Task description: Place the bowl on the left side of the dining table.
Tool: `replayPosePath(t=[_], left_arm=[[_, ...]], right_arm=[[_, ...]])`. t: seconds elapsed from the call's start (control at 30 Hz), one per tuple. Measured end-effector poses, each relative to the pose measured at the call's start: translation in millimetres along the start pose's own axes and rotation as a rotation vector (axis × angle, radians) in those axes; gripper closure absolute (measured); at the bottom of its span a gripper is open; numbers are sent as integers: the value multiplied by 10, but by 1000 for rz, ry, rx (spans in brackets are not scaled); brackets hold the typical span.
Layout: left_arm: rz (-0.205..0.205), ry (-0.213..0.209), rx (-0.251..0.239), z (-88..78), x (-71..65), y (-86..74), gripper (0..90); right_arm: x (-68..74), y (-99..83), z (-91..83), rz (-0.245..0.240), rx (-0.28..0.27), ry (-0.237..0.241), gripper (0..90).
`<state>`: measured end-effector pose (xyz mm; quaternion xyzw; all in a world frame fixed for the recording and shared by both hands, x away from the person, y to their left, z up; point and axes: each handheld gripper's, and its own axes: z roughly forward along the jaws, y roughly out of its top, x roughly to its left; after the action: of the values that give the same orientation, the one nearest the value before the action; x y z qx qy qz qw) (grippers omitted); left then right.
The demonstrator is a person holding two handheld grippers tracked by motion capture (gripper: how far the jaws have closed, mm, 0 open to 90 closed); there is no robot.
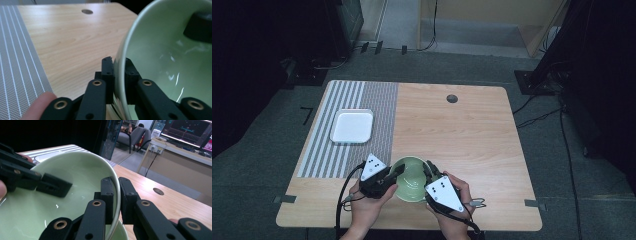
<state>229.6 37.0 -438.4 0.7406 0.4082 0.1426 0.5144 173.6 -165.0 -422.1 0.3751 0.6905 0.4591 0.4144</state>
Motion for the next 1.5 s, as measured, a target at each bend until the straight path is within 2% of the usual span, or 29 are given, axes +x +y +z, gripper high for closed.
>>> replayPosePath(t=[0.17,0.3,0.43,0.5,0.57,0.7,0.77,0.8,0.9,1.0,1.03,1.1,1.2,1.5], left_arm=[[23,-10,-34,-49,7,8,850],[49,1,-55,-79,-4,20,850],[89,19,-75,-119,-14,43,847],[98,17,-79,-131,-3,50,850],[100,25,-88,-148,10,60,850],[94,27,-104,-193,52,86,850],[88,34,-109,-211,77,98,850],[86,40,-110,-218,90,103,850],[77,49,-115,-239,138,111,849],[61,53,-119,-256,189,120,849],[56,51,-120,-265,213,125,849],[50,53,-125,-276,237,131,849],[50,63,-126,-296,281,139,849],[16,85,-149,-383,439,166,849]], right_arm=[[0,-2,-15,17,-14,-1,844],[2,17,-30,23,-8,3,843],[-4,39,-34,48,-1,14,840],[-18,57,-39,88,6,30,810],[-40,67,-40,125,6,40,682],[-81,86,-19,186,37,65,350],[-113,100,-19,226,50,68,247],[-148,111,-30,241,55,99,163],[-183,126,-57,256,40,124,161],[-225,140,-95,248,29,126,145],[-238,141,-102,259,27,129,144],[-276,145,-117,279,17,127,142],[-323,143,-127,291,17,127,141],[-526,72,-139,315,21,110,141]])
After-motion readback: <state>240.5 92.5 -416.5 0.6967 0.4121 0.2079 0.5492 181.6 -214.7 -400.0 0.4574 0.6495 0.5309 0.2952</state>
